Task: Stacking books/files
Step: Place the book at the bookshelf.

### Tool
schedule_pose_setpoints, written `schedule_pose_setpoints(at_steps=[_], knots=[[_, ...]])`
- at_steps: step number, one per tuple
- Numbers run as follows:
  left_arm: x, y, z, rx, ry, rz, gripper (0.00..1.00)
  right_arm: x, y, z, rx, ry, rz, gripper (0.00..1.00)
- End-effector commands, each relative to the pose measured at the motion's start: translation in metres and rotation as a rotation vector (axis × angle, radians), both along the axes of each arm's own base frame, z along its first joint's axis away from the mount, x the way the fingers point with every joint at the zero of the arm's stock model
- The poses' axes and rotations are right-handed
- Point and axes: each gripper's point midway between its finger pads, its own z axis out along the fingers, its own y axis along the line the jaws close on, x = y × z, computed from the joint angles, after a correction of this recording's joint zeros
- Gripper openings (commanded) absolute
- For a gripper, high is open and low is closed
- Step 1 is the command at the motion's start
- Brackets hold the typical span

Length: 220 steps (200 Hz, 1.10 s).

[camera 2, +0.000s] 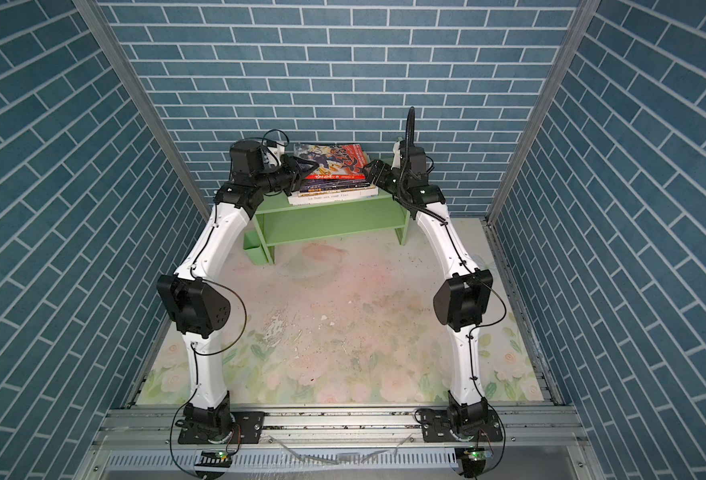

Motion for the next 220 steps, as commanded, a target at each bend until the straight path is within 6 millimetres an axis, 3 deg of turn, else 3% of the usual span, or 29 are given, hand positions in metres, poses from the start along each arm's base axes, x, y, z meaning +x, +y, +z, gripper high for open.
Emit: schedule_pose_setpoints(at_steps=[1,30,64,172,199,220], knots=[[-0.016,0.012,0.041,0.009,-0.097,0.032,0.54,0.001,0.004,-0.038,-0.073,0.075,0.017,0.82],[-0.015,0.018,0.038,0.046,-0.083,0.071,0.79,0.002,0.001,-0.046,-0.098,0.089,0.006,0.82],[-0.012,0.025,0.036,0.079,-0.067,0.100,0.90,0.002,0.000,-0.053,-0.112,0.106,-0.001,0.81],[0.012,0.059,0.049,0.075,-0.121,0.184,0.93,-0.001,0.000,-0.047,-0.099,0.100,0.011,0.81],[-0.002,0.058,0.061,0.121,-0.175,0.154,0.93,-0.002,0.001,-0.046,-0.095,0.102,0.013,0.81],[-0.027,0.052,0.049,0.254,-0.162,0.103,0.94,-0.002,0.001,-0.044,-0.091,0.095,0.013,0.81]])
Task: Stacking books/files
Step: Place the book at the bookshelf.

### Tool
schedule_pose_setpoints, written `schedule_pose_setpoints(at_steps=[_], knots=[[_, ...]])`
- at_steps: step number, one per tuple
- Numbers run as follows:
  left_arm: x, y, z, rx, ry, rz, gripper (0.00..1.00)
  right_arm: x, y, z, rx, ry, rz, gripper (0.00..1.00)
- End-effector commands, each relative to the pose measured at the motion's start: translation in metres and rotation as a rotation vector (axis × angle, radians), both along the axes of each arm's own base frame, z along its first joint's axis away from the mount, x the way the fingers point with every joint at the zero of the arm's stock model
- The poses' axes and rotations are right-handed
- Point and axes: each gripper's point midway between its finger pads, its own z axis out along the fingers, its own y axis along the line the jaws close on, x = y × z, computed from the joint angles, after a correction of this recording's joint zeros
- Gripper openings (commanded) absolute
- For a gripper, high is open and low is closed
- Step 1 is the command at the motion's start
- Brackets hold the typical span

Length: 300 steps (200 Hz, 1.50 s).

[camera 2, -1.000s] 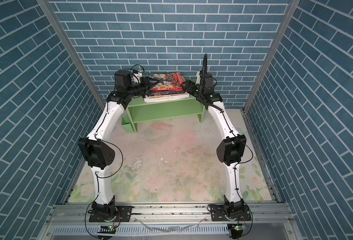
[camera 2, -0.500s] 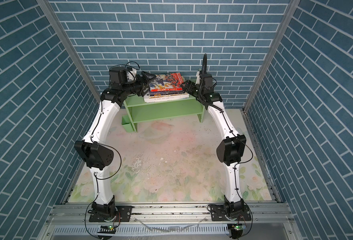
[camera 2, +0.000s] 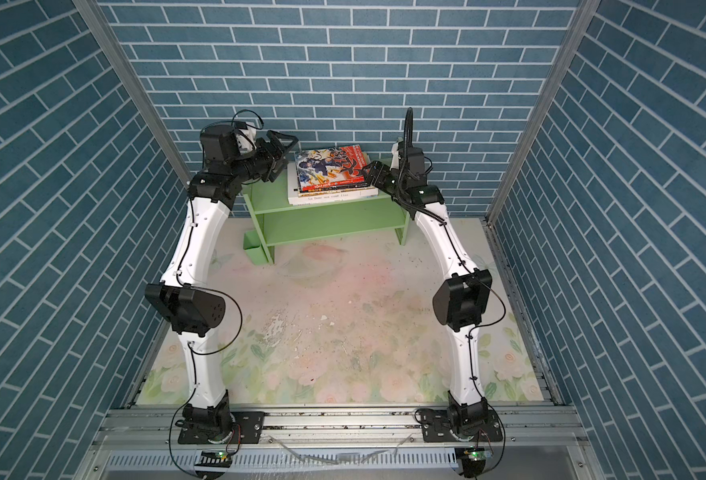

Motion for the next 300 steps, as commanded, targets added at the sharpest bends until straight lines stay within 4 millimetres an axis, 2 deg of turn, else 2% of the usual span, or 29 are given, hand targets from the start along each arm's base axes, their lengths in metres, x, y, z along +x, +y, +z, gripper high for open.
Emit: schedule_pose_setpoints(at_steps=[1,13,38,55,77,104,119,143,169,235,300], knots=[[-0.032,-0.005,0.001,0.153,-0.023,-0.056,0.94,-0.001,0.001,-0.040,-0.084,0.081,0.015,0.81],[-0.050,-0.008,-0.012,0.257,0.003,-0.075,0.97,-0.001,0.001,-0.038,-0.078,0.076,0.016,0.81],[-0.078,-0.015,-0.054,0.454,0.082,-0.123,1.00,-0.001,0.002,-0.035,-0.072,0.072,0.024,0.81],[-0.088,-0.014,-0.081,0.566,0.129,-0.151,1.00,-0.003,0.003,-0.034,-0.071,0.070,0.029,0.82],[-0.092,-0.015,-0.098,0.631,0.138,-0.188,1.00,-0.004,0.003,-0.032,-0.071,0.068,0.033,0.82],[-0.082,-0.009,-0.103,0.726,0.098,-0.145,1.00,-0.005,0.003,-0.034,-0.075,0.076,0.037,0.82],[-0.075,-0.015,-0.103,0.787,0.040,-0.135,0.98,-0.006,0.002,-0.034,-0.077,0.078,0.037,0.82],[-0.068,-0.015,-0.091,0.863,-0.018,-0.085,0.92,-0.008,0.001,-0.034,-0.084,0.082,0.033,0.82],[-0.059,-0.016,-0.084,0.880,-0.074,-0.070,0.91,-0.009,0.000,-0.034,-0.086,0.082,0.030,0.82],[-0.037,-0.025,-0.092,0.922,-0.110,-0.094,0.82,-0.009,-0.003,-0.034,-0.091,0.086,0.015,0.82],[-0.032,-0.029,-0.096,0.954,-0.146,-0.123,0.79,-0.009,-0.002,-0.033,-0.088,0.083,0.021,0.82]])
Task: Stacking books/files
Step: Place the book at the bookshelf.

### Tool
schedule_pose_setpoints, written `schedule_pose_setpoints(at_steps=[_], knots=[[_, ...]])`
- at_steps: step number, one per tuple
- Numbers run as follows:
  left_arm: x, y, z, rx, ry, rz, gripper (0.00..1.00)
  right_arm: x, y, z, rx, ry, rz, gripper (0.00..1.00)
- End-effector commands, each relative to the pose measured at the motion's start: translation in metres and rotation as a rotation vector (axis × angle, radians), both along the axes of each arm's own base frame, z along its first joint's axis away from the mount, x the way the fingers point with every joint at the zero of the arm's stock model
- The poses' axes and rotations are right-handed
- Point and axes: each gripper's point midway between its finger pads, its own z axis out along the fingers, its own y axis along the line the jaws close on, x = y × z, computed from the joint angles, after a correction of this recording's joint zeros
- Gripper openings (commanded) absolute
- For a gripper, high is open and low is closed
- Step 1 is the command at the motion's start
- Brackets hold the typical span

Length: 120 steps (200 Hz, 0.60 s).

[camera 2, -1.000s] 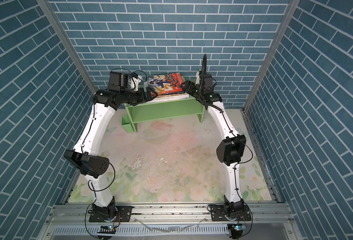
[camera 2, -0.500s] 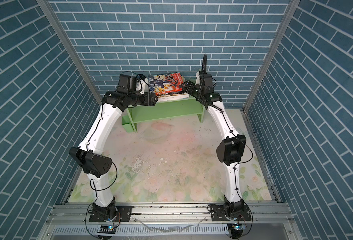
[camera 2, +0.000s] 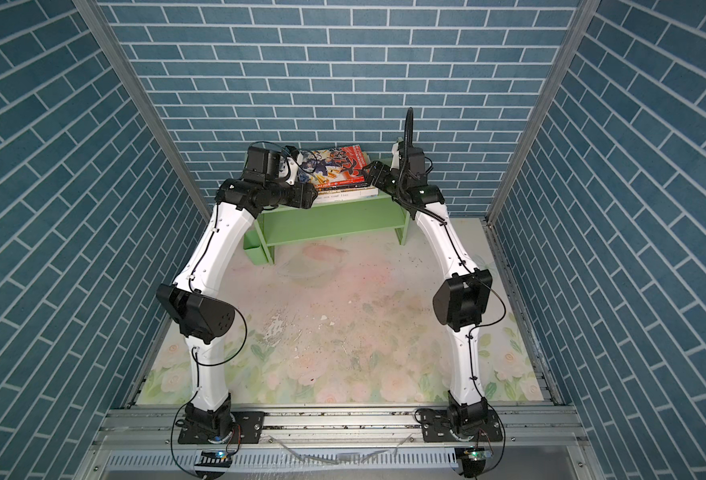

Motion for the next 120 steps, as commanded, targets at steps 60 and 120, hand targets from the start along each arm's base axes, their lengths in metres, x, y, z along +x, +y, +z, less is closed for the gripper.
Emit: schedule_pose_setpoints(at_steps=[60,120], knots=[[0.011,-0.003,0.006,0.006,-0.059,-0.015,0.60,-0.007,-0.001,-0.037,-0.095,0.087,0.019,0.82],[0.017,0.000,0.004,0.018,-0.071,0.007,0.47,-0.005,0.000,-0.036,-0.090,0.079,0.025,0.82]])
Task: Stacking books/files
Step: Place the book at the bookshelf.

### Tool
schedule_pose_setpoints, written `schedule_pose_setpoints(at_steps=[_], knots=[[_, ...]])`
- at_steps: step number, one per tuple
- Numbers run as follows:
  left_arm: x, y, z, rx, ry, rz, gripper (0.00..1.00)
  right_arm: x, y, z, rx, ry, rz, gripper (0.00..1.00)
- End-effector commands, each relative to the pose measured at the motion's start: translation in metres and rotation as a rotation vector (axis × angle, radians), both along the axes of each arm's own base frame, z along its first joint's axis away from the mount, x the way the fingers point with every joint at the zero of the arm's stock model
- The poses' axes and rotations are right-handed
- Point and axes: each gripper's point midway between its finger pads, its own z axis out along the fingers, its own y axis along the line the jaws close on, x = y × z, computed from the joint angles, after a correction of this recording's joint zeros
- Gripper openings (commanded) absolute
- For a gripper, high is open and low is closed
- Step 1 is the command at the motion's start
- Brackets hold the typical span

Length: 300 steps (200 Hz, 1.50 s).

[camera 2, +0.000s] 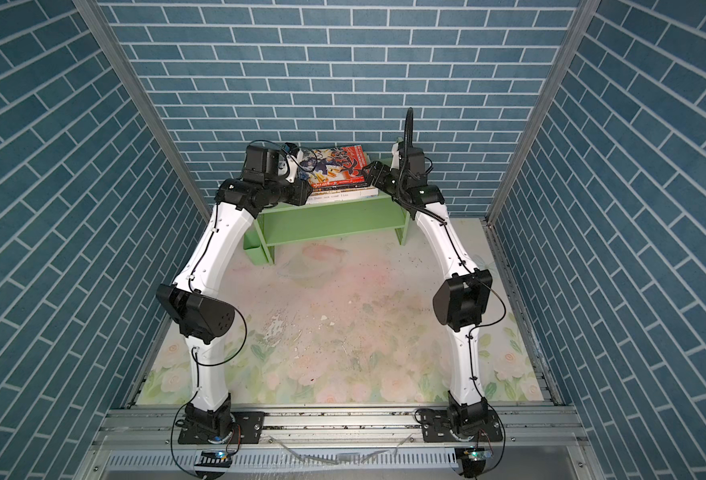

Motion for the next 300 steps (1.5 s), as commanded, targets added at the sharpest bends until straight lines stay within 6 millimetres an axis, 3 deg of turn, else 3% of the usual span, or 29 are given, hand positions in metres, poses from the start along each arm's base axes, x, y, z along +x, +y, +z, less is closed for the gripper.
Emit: schedule_pose_setpoints(at_steps=[1,92,166,187,189,194,211,250,275,300], knots=[[0.011,-0.001,-0.005,0.004,-0.018,0.010,0.47,-0.004,0.000,-0.036,-0.091,0.079,0.023,0.82],[0.010,0.000,-0.011,-0.005,0.001,0.017,0.39,-0.002,0.001,-0.027,-0.079,0.051,0.027,0.82],[-0.001,0.006,-0.009,0.001,0.007,0.033,0.41,-0.014,0.009,0.030,-0.054,-0.124,0.125,0.85],[-0.007,0.008,-0.007,-0.002,0.006,0.034,0.42,-0.019,0.011,0.026,-0.071,-0.122,0.164,0.85],[-0.007,0.008,-0.006,-0.002,0.004,0.034,0.42,-0.025,0.009,0.038,-0.066,-0.142,0.165,0.85],[-0.009,0.009,-0.006,-0.002,0.007,0.035,0.42,-0.028,0.009,0.040,-0.066,-0.144,0.170,0.85],[-0.015,0.011,-0.003,-0.008,0.006,0.039,0.51,-0.032,0.008,0.035,-0.070,-0.129,0.174,0.85],[-0.044,0.021,0.016,-0.034,-0.019,0.045,0.86,-0.052,-0.002,0.019,-0.111,-0.077,0.165,0.84],[-0.068,0.045,0.027,-0.094,-0.059,0.095,0.99,-0.071,-0.036,0.006,-0.234,-0.056,0.048,0.86],[-0.092,0.093,0.015,-0.154,-0.070,0.228,1.00,-0.098,-0.089,-0.006,-0.335,-0.056,-0.162,0.89]])
